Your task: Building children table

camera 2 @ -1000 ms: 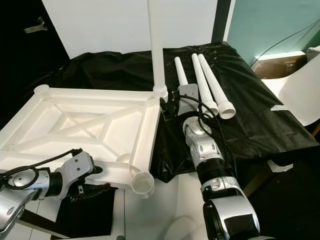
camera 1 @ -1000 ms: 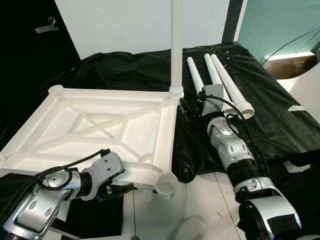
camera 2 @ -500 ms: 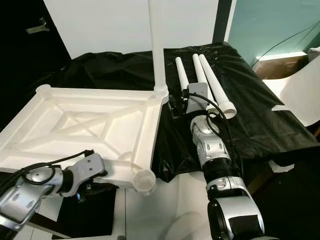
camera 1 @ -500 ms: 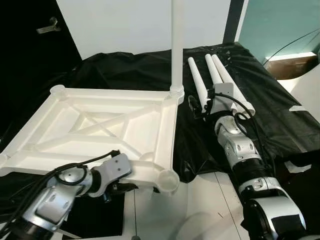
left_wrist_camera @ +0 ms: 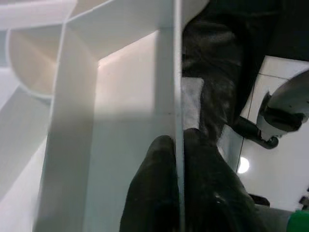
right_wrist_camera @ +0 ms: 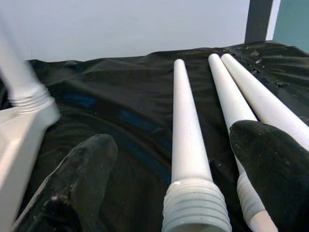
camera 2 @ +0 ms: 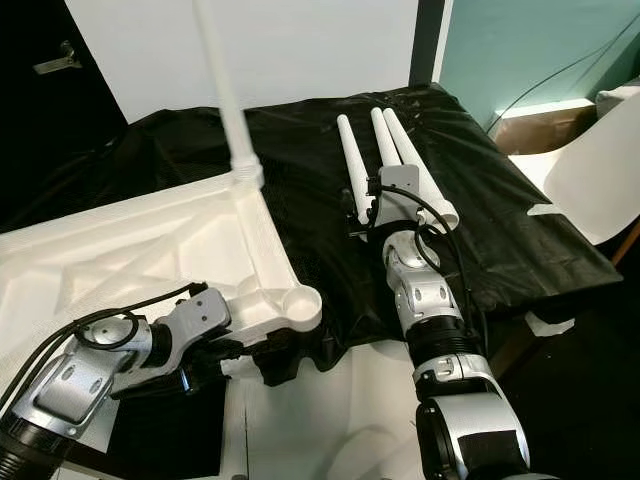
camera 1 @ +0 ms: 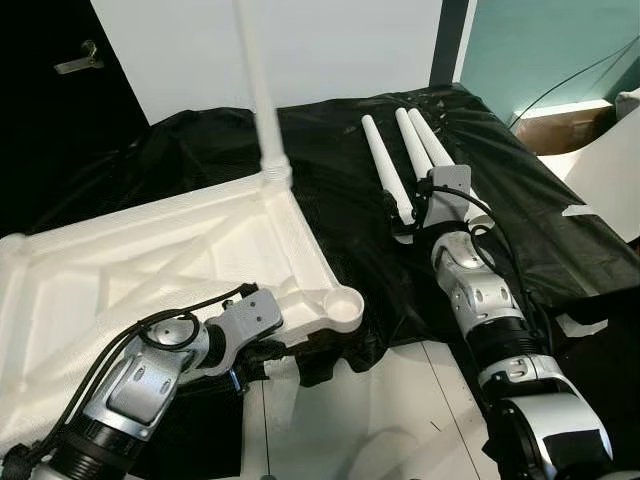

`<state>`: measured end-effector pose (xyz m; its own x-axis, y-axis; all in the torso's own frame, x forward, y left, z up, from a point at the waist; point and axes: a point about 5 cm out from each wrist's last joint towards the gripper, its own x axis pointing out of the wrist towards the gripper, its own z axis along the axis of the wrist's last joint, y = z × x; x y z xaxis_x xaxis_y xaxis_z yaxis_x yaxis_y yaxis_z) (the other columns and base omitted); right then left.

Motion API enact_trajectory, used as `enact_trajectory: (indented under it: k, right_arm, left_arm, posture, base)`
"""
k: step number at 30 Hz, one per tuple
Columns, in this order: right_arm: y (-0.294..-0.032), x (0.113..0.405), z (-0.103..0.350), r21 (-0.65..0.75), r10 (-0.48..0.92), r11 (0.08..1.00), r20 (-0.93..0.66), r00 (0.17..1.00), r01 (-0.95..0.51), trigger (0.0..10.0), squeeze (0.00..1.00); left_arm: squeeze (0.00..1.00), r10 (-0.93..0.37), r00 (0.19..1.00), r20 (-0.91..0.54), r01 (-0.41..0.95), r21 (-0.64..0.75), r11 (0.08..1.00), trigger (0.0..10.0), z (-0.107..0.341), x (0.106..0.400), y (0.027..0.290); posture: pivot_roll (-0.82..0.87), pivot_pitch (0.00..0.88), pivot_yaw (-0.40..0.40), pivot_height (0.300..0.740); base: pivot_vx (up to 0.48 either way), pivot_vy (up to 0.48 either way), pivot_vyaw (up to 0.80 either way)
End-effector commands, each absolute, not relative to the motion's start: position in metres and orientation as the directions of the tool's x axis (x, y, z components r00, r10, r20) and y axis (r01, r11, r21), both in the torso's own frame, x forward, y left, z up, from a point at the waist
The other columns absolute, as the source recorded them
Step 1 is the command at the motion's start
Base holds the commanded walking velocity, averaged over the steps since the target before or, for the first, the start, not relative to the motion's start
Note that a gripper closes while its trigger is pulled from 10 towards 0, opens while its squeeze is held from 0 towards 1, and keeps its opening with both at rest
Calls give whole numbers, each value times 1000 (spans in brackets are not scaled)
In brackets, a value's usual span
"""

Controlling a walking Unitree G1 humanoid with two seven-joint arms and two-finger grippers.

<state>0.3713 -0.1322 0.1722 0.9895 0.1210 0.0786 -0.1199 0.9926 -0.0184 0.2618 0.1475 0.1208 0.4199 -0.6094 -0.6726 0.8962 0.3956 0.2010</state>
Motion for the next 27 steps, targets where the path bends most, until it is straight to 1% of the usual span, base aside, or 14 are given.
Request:
enact_trajectory:
  k: [1, 2, 4, 6, 9, 10, 11, 12, 15, 16, 22, 25, 26, 27]
  right_arm:
    - [-135, 371, 168, -11, 102, 995, 60, 993, -102, 10000, 0]
    - [-137, 372, 167, -12, 90, 996, 55, 994, -89, 10000, 0]
    - [-142, 373, 165, -7, 58, 998, 41, 998, -57, 10000, 0]
    - [-142, 373, 165, -7, 58, 998, 41, 998, -57, 10000, 0]
    - [-145, 373, 164, -4, 39, 999, 29, 999, -39, 10000, 0]
    - [-146, 374, 164, -1, 32, 999, 26, 999, -32, 10000, 0]
    - [-147, 374, 162, 5, 15, 1000, 17, 1000, -15, 10000, 0]
    - [-150, 374, 160, 11, -10, 1000, 3, 1000, 9, 10000, 0]
    - [-150, 374, 160, 11, -10, 1000, 3, 1000, 9, 10000, 0]
    - [-151, 374, 159, 18, -20, 1000, -7, 1000, 20, 10000, 0]
    - [-153, 375, 157, 29, -30, 999, -30, 999, 31, 10000, 0]
    - [-154, 377, 156, 29, -29, 999, -42, 999, 30, 10000, 0]
    - [-155, 379, 156, 25, -27, 999, -53, 998, 28, 10000, 0]
    - [-155, 379, 156, 25, -27, 999, -53, 998, 28, 10000, 0]
  left_arm:
    - [0, -393, 695, -602, 692, 414, 591, 4353, 123, 278, 167]
    - [0, -400, 699, -593, 693, 423, 584, 10000, 124, 280, 162]
    - [0, -426, 708, -563, 692, 432, 579, 10000, 126, 285, 146]
    - [0, -426, 708, -563, 692, 432, 579, 10000, 126, 285, 146]
    - [24, -450, 712, -539, 691, 421, 588, 10000, 128, 288, 135]
    - [1000, -465, 708, -531, 697, 419, 582, 10000, 128, 289, 130]
    - [1000, -480, 703, -524, 704, 419, 574, 10000, 129, 290, 124]
    - [922, -505, 698, -508, 715, 445, 540, 10000, 132, 290, 112]
    - [922, -505, 698, -508, 715, 445, 540, 10000, 132, 290, 112]
    - [0, -521, 695, -496, 718, 431, 547, 10000, 134, 290, 109]
    - [0, -596, 676, -434, 737, 375, 562, 10000, 149, 287, 101]
    - [0, -659, 646, -384, 763, 336, 552, 10000, 161, 281, 99]
    - [0, -712, 621, -328, 782, 325, 532, 10000, 172, 275, 100]
    - [0, -712, 621, -328, 782, 325, 532, 10000, 172, 275, 100]
  posture:
    - [27, 15, 61, 740]
    - [27, 15, 62, 740]
    - [29, 15, 63, 740]
    - [29, 15, 63, 740]
    - [27, 15, 64, 740]
    - [28, 15, 66, 740]
    - [29, 14, 67, 740]
    - [29, 16, 67, 740]
    - [29, 16, 67, 740]
    - [30, 17, 69, 740]
    - [28, 16, 74, 740]
    - [31, 14, 74, 740]
    - [33, 12, 72, 740]
    - [33, 12, 72, 740]
  base:
    - [0, 0, 0]
    - [0, 0, 0]
    - [0, 0, 0]
    - [0, 0, 0]
    - [0, 0, 0]
    - [0, 0, 0]
    - [0, 0, 0]
    - [0, 0, 0]
    - [0, 0, 0]
    - [0, 0, 0]
    - [0, 0, 0]
    - [0, 0, 0]
    - [0, 0, 0]
    - [0, 0, 0]
